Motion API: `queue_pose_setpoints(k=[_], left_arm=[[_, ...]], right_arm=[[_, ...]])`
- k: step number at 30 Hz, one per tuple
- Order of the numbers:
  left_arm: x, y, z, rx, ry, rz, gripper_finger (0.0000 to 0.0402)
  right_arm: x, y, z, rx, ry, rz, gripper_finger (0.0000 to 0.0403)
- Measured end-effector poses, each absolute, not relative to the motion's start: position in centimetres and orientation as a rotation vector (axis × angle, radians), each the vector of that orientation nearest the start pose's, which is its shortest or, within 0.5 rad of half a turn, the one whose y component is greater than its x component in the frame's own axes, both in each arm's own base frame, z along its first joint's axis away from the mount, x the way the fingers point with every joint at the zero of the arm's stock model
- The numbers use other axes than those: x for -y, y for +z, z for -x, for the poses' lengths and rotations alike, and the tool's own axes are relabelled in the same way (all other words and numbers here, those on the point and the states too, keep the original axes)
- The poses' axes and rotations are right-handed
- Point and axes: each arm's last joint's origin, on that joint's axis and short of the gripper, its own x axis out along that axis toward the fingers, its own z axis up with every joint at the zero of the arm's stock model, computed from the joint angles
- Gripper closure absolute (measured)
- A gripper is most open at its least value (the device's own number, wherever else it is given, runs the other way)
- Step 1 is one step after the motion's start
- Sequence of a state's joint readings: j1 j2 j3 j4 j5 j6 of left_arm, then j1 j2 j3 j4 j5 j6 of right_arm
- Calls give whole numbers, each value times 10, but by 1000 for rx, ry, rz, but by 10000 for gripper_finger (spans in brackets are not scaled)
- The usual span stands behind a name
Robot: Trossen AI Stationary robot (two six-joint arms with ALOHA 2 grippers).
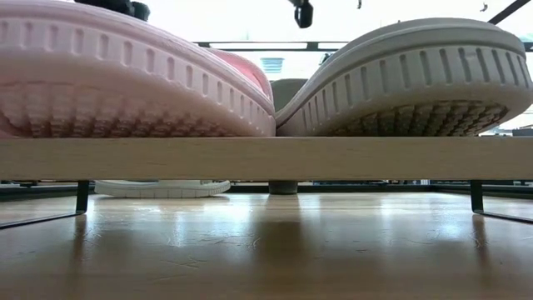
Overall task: Pick and place slides into the shelf
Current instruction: Put the gray slide on the shelf
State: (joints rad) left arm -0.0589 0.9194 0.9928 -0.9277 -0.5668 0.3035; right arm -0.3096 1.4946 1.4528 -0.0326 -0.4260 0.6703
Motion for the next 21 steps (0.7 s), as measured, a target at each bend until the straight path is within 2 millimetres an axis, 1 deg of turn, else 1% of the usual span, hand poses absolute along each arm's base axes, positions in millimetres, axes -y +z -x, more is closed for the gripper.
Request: queue_pose_setpoints(k=[2, 7, 10, 13, 18, 21], left_arm=[[-7, 312, -165, -930, 383, -564, 166], [-7, 282, -173, -1021, 371, -601, 160], [-7, 261, -174, -1109, 320, -674, 160], [-8, 242, -177, -1156, 260, -775, 160], [-9, 217, -183, -1131, 242, -908, 160], [-13, 204, -183, -1122, 234, -979, 160]], right_arm=[[92, 409, -327, -116, 86, -702, 170], [90, 405, -326, -160, 76, -702, 170], [89, 405, -327, -168, 75, -703, 170], [87, 405, -327, -170, 81, -701, 170], [81, 407, -327, -170, 96, -698, 170], [78, 410, -323, -165, 103, -695, 170]])
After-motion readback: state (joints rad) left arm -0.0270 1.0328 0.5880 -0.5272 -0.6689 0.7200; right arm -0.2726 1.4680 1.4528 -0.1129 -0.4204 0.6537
